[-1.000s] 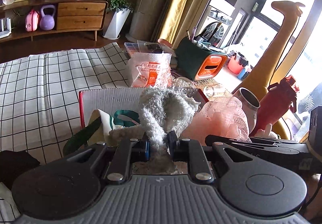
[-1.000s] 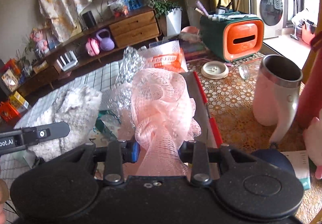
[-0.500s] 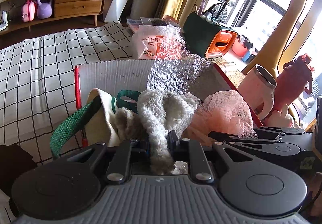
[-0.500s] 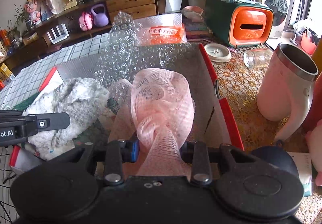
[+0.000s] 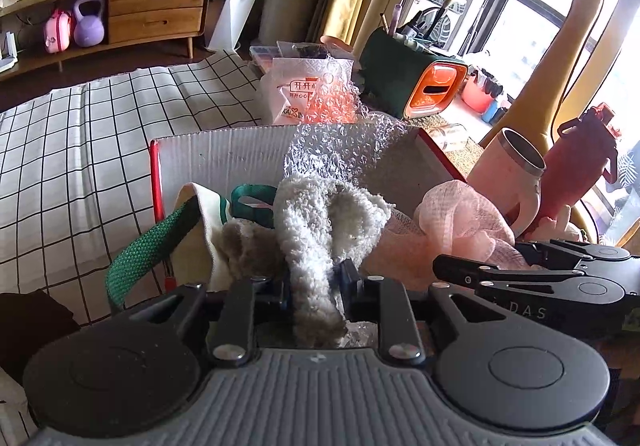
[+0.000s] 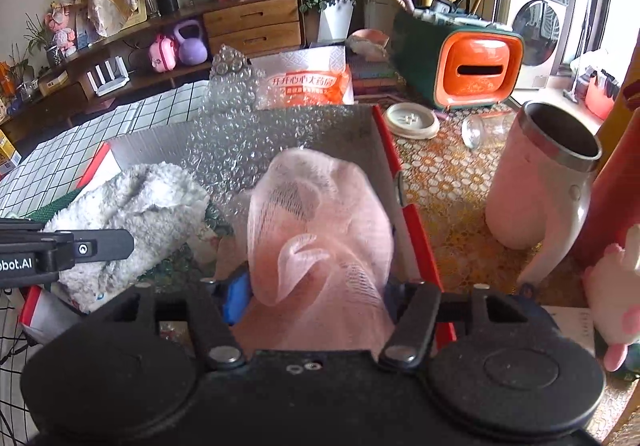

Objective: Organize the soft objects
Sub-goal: 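Open the left gripper over the box while the right gripper releases the bath puff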

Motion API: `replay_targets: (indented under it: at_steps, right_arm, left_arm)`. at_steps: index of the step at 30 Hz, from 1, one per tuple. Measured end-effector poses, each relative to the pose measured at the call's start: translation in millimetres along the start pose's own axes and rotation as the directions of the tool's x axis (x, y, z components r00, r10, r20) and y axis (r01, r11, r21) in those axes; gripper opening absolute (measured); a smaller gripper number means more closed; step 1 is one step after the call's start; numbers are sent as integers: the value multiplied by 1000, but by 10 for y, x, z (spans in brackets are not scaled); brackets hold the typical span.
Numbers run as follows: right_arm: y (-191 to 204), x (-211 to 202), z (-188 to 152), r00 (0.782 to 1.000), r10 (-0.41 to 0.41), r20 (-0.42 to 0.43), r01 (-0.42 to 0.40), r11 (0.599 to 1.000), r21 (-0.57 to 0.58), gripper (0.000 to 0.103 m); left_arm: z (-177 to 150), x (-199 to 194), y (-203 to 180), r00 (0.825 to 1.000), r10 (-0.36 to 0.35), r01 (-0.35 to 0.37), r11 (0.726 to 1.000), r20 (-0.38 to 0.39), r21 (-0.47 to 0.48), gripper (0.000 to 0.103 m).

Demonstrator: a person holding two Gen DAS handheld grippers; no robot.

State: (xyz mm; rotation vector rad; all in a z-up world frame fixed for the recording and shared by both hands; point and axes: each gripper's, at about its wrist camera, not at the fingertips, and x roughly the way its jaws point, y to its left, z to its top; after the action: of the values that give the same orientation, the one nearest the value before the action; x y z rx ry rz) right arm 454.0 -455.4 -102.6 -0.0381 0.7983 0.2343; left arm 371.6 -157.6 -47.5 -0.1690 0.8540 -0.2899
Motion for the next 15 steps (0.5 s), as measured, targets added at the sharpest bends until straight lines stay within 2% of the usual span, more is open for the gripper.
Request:
replay_targets:
  at_steps: [4, 5, 6, 7, 9, 15]
  right_arm:
    - [-17, -139, 6, 1000, 0, 29, 0, 1000, -3, 70]
    - [-20, -176, 12, 999, 2, 35, -2, 1000, -3, 73]
    - [-21, -219, 14, 999, 1, 43, -1, 1000, 0, 75]
    - [-26, -256, 16, 999, 4, 51, -4, 1000, 2, 76]
    - [-11, -356, 15, 998, 13, 63, -13, 1000, 3, 77]
    - [31, -670, 0, 991, 71, 110, -70, 997, -8, 85]
  left_arm:
    - [-9, -95, -58, 1000, 22, -22, 1000, 16, 21, 34]
    - [-10, -130, -69, 999, 21, -22, 999, 24, 23, 50]
    - [-10, -167, -79, 999, 20, -21, 999, 33, 26, 72]
    - [-12, -220, -89, 999, 16, -18, 999, 50, 27, 78]
    - [-17, -319, -107, 997, 15, -18, 999, 78, 33, 80]
    - [-58, -599, -106, 995, 12, -17, 999, 96, 51, 80]
